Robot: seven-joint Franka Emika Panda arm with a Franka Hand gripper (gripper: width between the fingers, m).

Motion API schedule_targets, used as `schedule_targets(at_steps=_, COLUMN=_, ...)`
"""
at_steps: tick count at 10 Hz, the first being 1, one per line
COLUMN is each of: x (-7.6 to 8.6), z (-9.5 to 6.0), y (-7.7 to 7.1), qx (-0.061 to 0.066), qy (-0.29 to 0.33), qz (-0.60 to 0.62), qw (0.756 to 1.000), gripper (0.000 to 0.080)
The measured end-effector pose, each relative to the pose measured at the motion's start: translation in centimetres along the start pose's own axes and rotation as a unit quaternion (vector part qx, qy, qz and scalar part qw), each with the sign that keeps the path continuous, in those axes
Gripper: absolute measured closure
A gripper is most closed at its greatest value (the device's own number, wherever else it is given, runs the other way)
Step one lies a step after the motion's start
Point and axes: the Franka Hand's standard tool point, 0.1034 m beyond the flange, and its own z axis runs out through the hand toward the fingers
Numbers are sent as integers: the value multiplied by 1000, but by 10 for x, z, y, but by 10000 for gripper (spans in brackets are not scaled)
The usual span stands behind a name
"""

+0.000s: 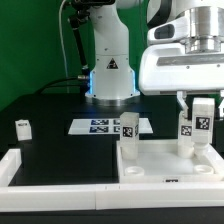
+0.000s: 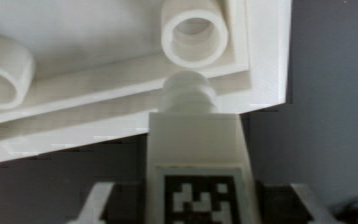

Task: Assemble square table

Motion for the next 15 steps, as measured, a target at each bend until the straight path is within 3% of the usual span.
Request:
schedule_targets(at_steps=6, x=-11, z=23, y=2, qx=-14, qy=-8, qz=-2, qw=1000, gripper=512)
schedule_targets(at_steps=11, x=-21, z=27, y=-6, qx=-10, qy=-14, qz=11, qw=1000, gripper=512)
schedule_targets(at_steps=15, x=-31, z=34, y=-5, qx=-19, qy=-17, qz=14, qw=1000, gripper=512)
